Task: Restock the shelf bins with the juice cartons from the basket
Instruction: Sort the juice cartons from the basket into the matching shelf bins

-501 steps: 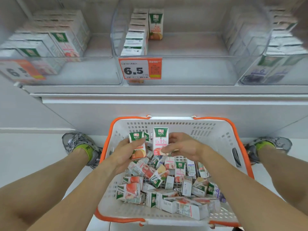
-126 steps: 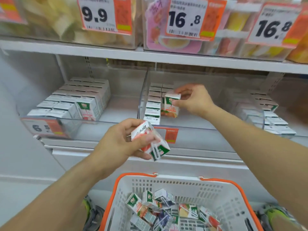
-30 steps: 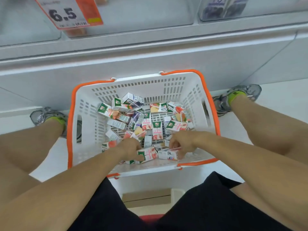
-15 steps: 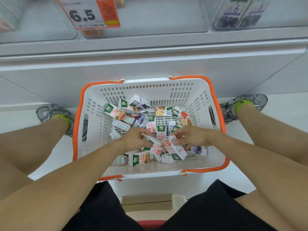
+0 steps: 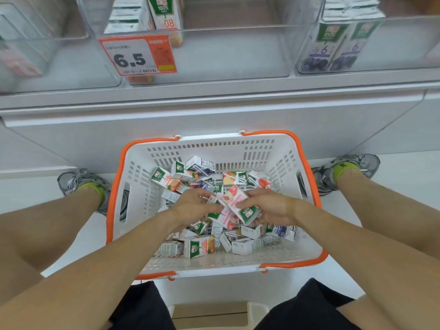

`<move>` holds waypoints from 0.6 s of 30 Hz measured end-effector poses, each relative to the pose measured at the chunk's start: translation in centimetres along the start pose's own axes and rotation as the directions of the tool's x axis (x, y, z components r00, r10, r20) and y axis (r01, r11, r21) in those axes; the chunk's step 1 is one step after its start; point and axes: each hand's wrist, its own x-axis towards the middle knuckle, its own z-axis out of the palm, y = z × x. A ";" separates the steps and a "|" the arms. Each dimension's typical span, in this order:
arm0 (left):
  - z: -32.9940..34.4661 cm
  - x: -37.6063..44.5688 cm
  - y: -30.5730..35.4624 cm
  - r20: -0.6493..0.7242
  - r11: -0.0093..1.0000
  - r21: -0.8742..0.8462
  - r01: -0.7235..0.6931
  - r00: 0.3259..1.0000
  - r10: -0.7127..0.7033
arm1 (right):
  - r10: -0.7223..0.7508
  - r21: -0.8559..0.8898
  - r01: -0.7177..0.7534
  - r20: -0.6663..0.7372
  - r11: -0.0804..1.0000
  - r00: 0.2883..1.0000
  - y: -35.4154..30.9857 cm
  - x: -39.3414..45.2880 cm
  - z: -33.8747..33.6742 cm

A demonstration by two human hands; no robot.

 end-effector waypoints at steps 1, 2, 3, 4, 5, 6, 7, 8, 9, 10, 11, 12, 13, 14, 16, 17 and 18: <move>-0.5 -0.1 0.6 -0.023 0.999 0.034 -0.001 1.000 0.002 | -0.031 -0.072 0.029 -0.035 0.997 0.999 -0.7 -0.3 0.1; -1.2 -0.3 1.3 -0.042 0.996 0.094 -0.007 0.999 0.011 | -0.073 -0.189 0.057 -0.077 0.980 0.994 -1.7 -0.8 0.0; -2.0 -0.5 2.0 -0.049 0.985 0.172 -0.018 0.998 0.027 | -0.114 -0.334 0.067 -0.123 0.940 0.986 -2.9 -1.4 0.0; -2.9 -0.8 2.9 -0.047 0.968 0.250 -0.033 0.998 0.046 | -0.156 -0.477 0.059 -0.166 0.877 0.974 -4.1 -2.1 -0.1; -3.8 -1.2 3.7 -0.043 0.953 0.300 -0.046 0.997 0.062 | -0.204 -0.597 0.047 -0.198 0.801 0.959 -5.5 -2.9 -0.2; -4.8 -1.8 4.7 -0.037 0.947 0.317 -0.057 0.997 0.073 | -0.253 -0.677 0.048 -0.208 0.735 0.945 -6.6 -3.7 -0.4; -5.9 -2.5 5.6 -0.024 0.949 0.307 -0.070 0.996 0.081 | -0.298 -0.711 0.075 -0.195 0.699 0.935 -7.8 -4.5 -0.4; -7.0 -3.4 6.6 0.001 0.958 0.276 -0.082 0.996 0.085 | -0.334 -0.715 0.120 -0.167 0.689 0.928 -8.7 -5.3 -0.4; -8.1 -4.3 7.5 0.036 0.968 0.231 -0.101 0.995 0.095 | -0.370 -0.696 0.181 -0.130 0.695 0.920 -9.6 -6.0 -0.4; -9.1 -5.2 8.2 0.072 0.976 0.179 -0.126 0.991 0.114 | -0.405 -0.666 0.248 -0.088 0.703 0.910 -10.6 -6.6 -0.1; -9.9 -5.9 8.8 0.096 0.980 0.118 -0.158 0.984 0.147 | -0.433 -0.627 0.312 -0.044 0.714 0.900 -11.5 -7.2 0.4; -10.5 -6.6 9.4 0.106 0.980 0.053 -0.192 0.977 0.185 | -0.459 -0.570 0.376 -0.002 0.730 0.889 -12.4 -7.7 0.9; -11.1 -7.2 9.9 0.102 0.974 -0.010 -0.226 0.969 0.225 | -0.480 -0.507 0.429 0.033 0.747 0.876 -13.2 -8.0 1.4; -11.5 -7.7 10.5 0.083 0.967 -0.061 -0.249 0.964 0.254 | -0.499 -0.456 0.469 0.061 0.756 0.865 -14.0 -8.2 1.9; -12.5 -8.7 11.4 0.033 0.951 -0.152 -0.269 0.960 0.277 | -0.536 -0.401 0.524 0.094 0.751 0.839 -15.5 -8.4 2.8; -13.1 -9.3 11.6 0.015 0.942 -0.196 -0.273 0.959 0.282 | -0.553 -0.384 0.546 0.103 0.744 0.827 -16.3 -8.5 3.4; -13.7 -9.9 11.7 0.006 0.932 -0.240 -0.273 0.959 0.282 | -0.570 -0.360 0.567 0.110 0.741 0.814 -17.0 -8.5 3.8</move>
